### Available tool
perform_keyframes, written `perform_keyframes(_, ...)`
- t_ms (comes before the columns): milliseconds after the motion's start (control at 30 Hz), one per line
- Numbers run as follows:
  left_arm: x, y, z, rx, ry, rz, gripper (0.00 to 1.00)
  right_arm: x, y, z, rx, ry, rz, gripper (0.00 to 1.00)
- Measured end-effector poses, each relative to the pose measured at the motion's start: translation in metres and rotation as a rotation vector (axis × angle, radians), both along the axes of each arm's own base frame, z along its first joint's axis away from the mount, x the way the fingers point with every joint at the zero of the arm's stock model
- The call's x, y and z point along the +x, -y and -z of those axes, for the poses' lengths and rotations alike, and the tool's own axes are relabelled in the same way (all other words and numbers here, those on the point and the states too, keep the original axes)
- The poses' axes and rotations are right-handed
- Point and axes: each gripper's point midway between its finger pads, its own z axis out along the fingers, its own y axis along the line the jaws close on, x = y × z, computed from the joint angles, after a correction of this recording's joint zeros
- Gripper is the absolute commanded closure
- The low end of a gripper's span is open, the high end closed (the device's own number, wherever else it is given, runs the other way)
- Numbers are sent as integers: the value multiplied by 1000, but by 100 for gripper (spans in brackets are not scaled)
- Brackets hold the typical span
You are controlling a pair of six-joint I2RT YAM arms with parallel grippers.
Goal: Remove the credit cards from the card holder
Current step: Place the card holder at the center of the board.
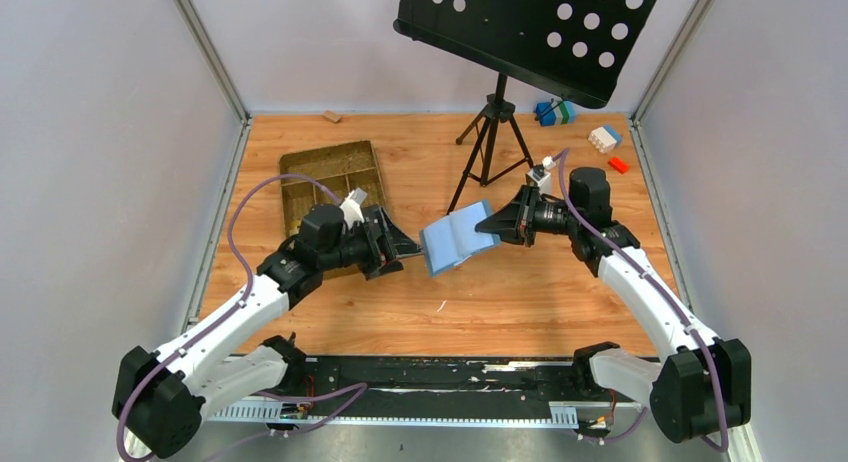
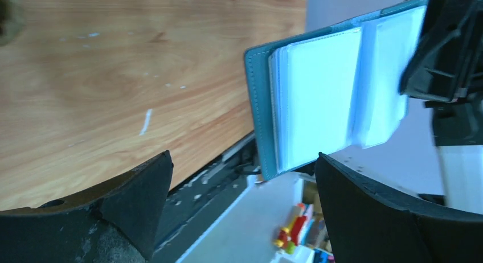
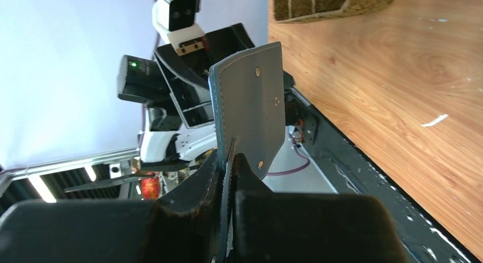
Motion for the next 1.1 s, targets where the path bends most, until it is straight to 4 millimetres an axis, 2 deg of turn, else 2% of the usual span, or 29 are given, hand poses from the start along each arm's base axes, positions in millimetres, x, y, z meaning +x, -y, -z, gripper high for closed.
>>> perform_keyframes(67,-1,10,-8,-64,-5,-2,0,1,-1,-5,28,-1,-1,100)
perform_keyframes(133,3,20,-27,-144,19,-10,2,1,-3,-9,60,-7,-5,100)
perform_keyframes(267,4,33,-52,-289,61,-16,14,1,-5,-14,105,-32,-5,100)
perform_keyframes(367,1,38,-46,-326,29,-23,20,2,-7,-19,129,-40,-11,100)
perform_keyframes(600,6,46,-42,-348,-9,-29,21,0,-10,-29,162,-41,-24,100)
perform_keyframes(733,6,45,-43,-356,-7,-36,28,0,-10,-31,169,-39,-29,100)
perform_keyframes(833,4,44,-36,-367,-22,-39,33,0,-11,-31,172,-41,-34,100)
perform_keyframes(900,2,46,-29,-385,-44,-38,33,0,-12,-31,175,-44,-36,100)
perform_keyframes(1033,-3,48,-14,-400,-90,-39,26,-1,-13,-28,178,-57,-37,100)
perform_keyframes(1100,-5,50,-17,-411,-88,-32,32,-2,-13,-27,182,-62,-37,100)
